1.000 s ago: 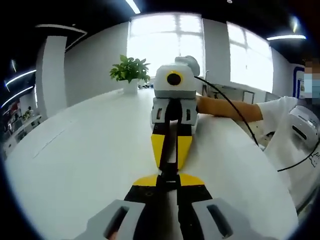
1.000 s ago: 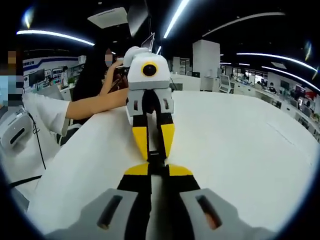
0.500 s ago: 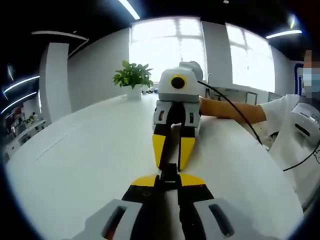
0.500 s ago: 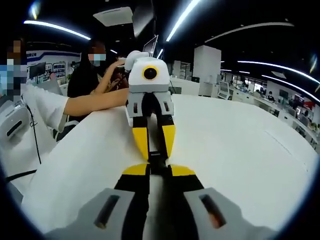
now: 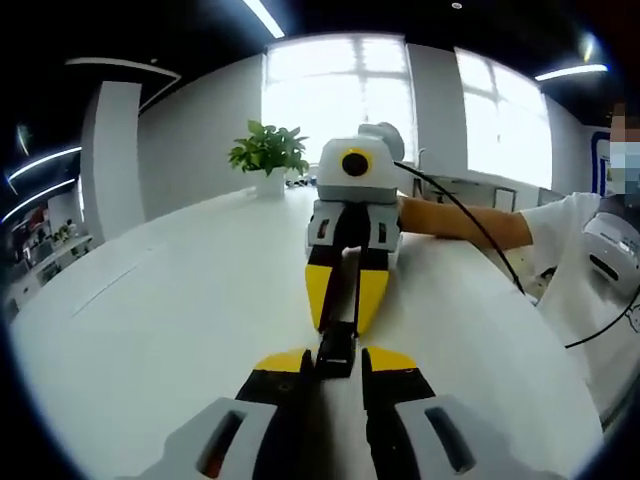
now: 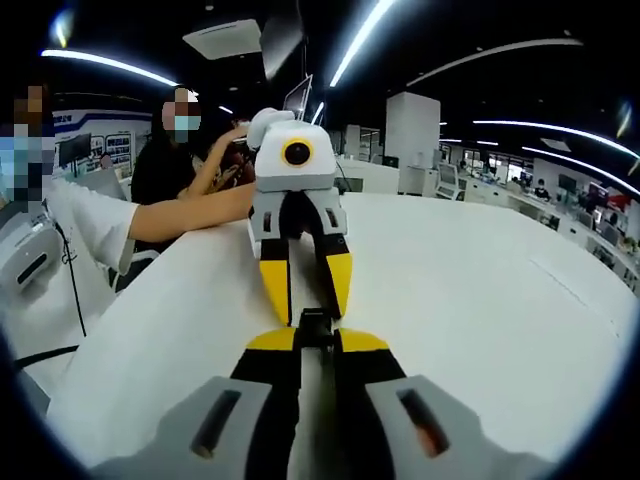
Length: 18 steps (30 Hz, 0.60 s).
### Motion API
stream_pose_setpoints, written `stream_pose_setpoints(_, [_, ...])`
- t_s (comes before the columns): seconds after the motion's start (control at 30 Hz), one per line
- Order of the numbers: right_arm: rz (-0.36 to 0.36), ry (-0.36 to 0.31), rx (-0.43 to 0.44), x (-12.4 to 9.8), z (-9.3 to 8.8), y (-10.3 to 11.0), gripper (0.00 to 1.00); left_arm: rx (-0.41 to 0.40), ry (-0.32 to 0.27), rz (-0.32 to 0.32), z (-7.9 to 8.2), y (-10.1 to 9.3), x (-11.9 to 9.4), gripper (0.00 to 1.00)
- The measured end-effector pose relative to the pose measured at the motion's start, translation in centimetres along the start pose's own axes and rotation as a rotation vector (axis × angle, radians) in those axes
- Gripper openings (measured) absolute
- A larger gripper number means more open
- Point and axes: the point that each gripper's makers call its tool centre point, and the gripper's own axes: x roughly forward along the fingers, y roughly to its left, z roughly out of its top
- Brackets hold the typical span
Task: Snap the two parts of the plastic buckle together until the buckle closes and remains connected.
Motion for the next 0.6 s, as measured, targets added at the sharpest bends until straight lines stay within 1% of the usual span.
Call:
stream_pose_setpoints(0.07, [-0.001, -0.001, 0.002, -0.1, 0.0, -0.3, 0.12, -0.011, -0.021, 0.006, 0.4, 0.1, -0.4, 0.21])
stream_pose_setpoints(0.13, [-0.018, 0.019, 0.007, -0.3, -0.5, -1.3, 0.12, -0.024, -0.064, 0.022, 1.2, 0.5, -1.0, 0.21])
stream_pose_setpoints(0.2, [-0.024, 0.019, 0.02, -0.6, -0.7, -2.0, 0.12, -0.036, -0.103, 0.026, 1.9, 0.6, -1.5, 0.21])
stream_pose_setpoints(0.23, [-0.035, 0.021, 0.026, -0.7, -0.8, -2.4, 0.12, -0.035, -0.104, 0.026, 2.0, 0.6, -1.7, 0.21])
stream_pose_setpoints(0.3, [-0.041, 0.021, 0.026, -0.8, -0.9, -3.0, 0.12, -0.026, -0.134, 0.038, 2.5, 0.4, -2.2, 0.21])
stream_pose_setpoints(0.4, [-0.042, 0.06, 0.013, -0.7, -1.1, -3.8, 0.12, -0.044, -0.161, 0.058, 2.9, 1.2, -2.7, 0.21])
stream_pose_setpoints(0.43, [-0.043, 0.058, 0.011, -0.6, -0.9, -4.2, 0.12, -0.05, -0.165, 0.064, 3.0, 1.4, -2.8, 0.21])
stream_pose_setpoints(0.5, [-0.053, 0.064, 0.014, -0.4, -0.7, -6.3, 0.12, -0.062, -0.158, 0.072, 2.8, 1.6, -2.8, 0.21])
stream_pose_setpoints(0.57, [-0.059, 0.086, 0.003, -0.3, -1.0, -6.8, 0.12, -0.074, -0.144, 0.087, 2.4, 2.0, -2.8, 0.22])
stream_pose_setpoints(0.6, [-0.058, 0.103, 0.005, -0.2, -1.2, -7.5, 0.12, -0.095, -0.135, 0.104, 2.0, 2.6, -2.9, 0.23])
